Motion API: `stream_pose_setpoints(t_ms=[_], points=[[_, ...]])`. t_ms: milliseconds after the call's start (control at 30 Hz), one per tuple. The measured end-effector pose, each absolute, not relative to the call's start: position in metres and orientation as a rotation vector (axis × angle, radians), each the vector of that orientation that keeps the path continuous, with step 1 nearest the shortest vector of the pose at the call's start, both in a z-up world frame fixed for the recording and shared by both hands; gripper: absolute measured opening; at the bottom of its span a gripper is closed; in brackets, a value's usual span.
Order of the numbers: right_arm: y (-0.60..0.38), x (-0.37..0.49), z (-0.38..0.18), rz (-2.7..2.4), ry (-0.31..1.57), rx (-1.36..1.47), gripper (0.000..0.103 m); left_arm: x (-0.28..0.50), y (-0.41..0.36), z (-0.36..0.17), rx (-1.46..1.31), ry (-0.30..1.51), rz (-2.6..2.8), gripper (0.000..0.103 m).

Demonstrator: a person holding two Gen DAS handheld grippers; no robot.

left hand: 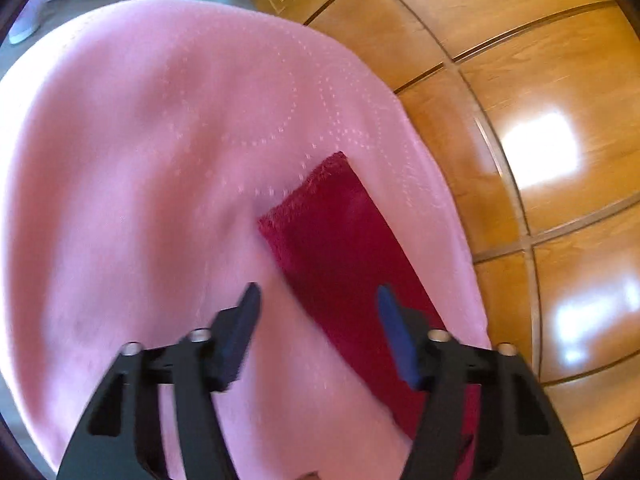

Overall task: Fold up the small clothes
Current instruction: 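Grasp the other sleeve with the left gripper and fold it across the body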

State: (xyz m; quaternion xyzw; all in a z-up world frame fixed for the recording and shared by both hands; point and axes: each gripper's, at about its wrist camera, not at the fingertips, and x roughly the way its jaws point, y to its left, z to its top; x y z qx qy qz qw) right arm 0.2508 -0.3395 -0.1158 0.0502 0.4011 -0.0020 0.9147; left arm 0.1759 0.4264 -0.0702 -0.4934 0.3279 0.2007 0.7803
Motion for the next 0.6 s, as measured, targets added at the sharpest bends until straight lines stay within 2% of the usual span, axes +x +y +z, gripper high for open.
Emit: stream_pose_setpoints(t_ms=[100, 133, 167, 200, 233, 367, 600], points=[[-0.339, 0.251, -0.116, -0.005, 0.826, 0.103, 0.094, 0.186, 0.432, -0.079, -1.060, 0.731, 0.468, 0.050], [-0.339, 0.251, -0.116, -0.006, 0.827, 0.103, 0.094, 0.189, 0.431, -0.078, -1.043, 0.726, 0.483, 0.045], [-0.339, 0.251, -0.116, -0.006, 0.826, 0.103, 0.095, 0.194, 0.429, -0.077, -1.018, 0.728, 0.500, 0.036], [-0.339, 0.251, -0.117, -0.006, 0.827, 0.103, 0.095, 0.197, 0.426, -0.075, -0.990, 0.743, 0.519, 0.015], [-0.339, 0.251, -0.117, -0.004, 0.827, 0.102, 0.095, 0.201, 0.424, -0.073, -0.970, 0.756, 0.525, 0.009], [-0.339, 0.251, -0.117, -0.002, 0.826, 0.103, 0.095, 0.207, 0.403, -0.051, -0.851, 0.729, 0.449, 0.007], [-0.338, 0.250, -0.117, -0.002, 0.825, 0.104, 0.095, 0.209, 0.271, 0.004, -0.661, 0.658, 0.110, 0.007]])
